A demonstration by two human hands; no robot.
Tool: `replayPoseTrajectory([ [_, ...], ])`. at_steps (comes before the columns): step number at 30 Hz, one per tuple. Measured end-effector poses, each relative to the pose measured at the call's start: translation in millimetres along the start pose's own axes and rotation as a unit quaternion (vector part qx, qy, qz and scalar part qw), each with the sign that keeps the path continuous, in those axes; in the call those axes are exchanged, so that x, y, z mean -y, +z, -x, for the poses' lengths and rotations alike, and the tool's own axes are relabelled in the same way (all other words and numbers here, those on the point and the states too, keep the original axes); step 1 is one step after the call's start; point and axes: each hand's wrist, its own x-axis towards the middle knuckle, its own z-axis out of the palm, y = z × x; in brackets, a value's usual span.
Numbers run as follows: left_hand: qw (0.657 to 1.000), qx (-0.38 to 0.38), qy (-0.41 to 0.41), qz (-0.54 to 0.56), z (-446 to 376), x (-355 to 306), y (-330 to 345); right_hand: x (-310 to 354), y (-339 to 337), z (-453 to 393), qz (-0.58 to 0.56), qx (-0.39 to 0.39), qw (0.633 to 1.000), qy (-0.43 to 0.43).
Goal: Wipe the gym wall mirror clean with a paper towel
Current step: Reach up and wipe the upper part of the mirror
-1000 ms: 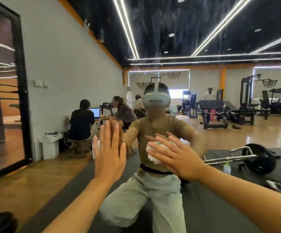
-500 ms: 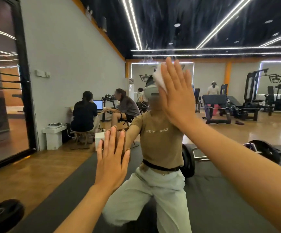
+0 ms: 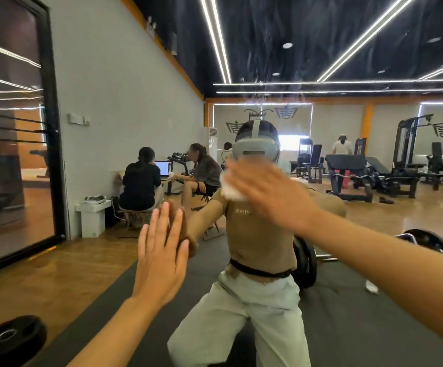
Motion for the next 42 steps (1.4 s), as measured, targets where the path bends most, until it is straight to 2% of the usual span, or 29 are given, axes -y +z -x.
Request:
replayPoseTrajectory([
  [2,1.000,-0.001,-0.021,0.003,-2.1,7.1,0.7,-32.0,-12.3,-36.0,0.034,-0.063,0.989,0.128],
  [4,0.999,-0.010,-0.033,0.020,-4.0,11.1,2.1,-52.0,-23.5,-66.2,0.021,-0.102,0.966,0.238],
  [7,0.997,-0.030,-0.056,0.046,-5.7,13.8,4.8,-41.2,-19.5,-79.6,-0.004,-0.134,0.949,0.287],
  [9,0.996,-0.035,-0.059,0.052,-6.2,16.0,7.3,-11.0,-3.4,-65.1,-0.013,-0.131,0.959,0.253],
  [12,0.997,-0.033,-0.048,0.049,-6.8,19.0,10.3,39.7,21.5,-24.0,-0.018,-0.062,0.987,0.148],
  [16,0.999,-0.022,-0.030,0.036,-5.4,21.2,8.3,89.9,35.5,28.8,-0.041,0.026,0.999,0.010],
  [19,0.999,-0.024,-0.021,0.024,-4.6,22.2,6.7,95.8,37.1,44.2,-0.020,0.080,0.995,-0.058],
  [22,1.000,-0.020,-0.016,0.007,-3.6,25.4,6.4,74.7,32.6,28.1,-0.015,0.057,0.995,-0.079],
  [24,1.000,-0.016,-0.016,-0.001,-3.5,26.0,6.1,54.3,25.0,3.2,-0.008,0.017,0.999,-0.042],
  [27,1.000,-0.017,-0.015,-0.020,-4.2,26.6,5.2,11.5,3.6,-50.3,0.024,-0.058,0.992,0.110],
  [29,1.000,-0.013,-0.007,-0.024,-4.4,29.2,3.8,-20.0,-13.6,-85.3,0.038,-0.108,0.965,0.236],
  [31,1.000,-0.007,-0.002,-0.025,-4.0,31.8,1.7,-37.8,-22.3,-109.3,0.006,-0.138,0.932,0.336],
  [33,1.000,0.001,-0.004,-0.019,-3.1,32.0,-0.6,-28.5,-18.0,-119.4,-0.032,-0.156,0.919,0.361],
  [35,1.000,0.004,-0.005,-0.005,-3.4,32.5,-3.6,1.9,-3.1,-111.7,-0.049,-0.150,0.938,0.308],
  [38,1.000,0.001,0.008,0.024,-0.5,37.1,-7.0,66.3,29.4,-71.9,-0.047,-0.087,0.981,0.165],
  [39,0.999,0.000,-0.003,0.038,2.7,40.4,-6.7,86.0,37.2,-55.7,-0.059,-0.060,0.988,0.128],
  [42,0.992,-0.004,-0.103,0.074,14.6,56.3,-3.2,129.6,53.0,-10.6,-0.069,0.030,0.997,0.027],
])
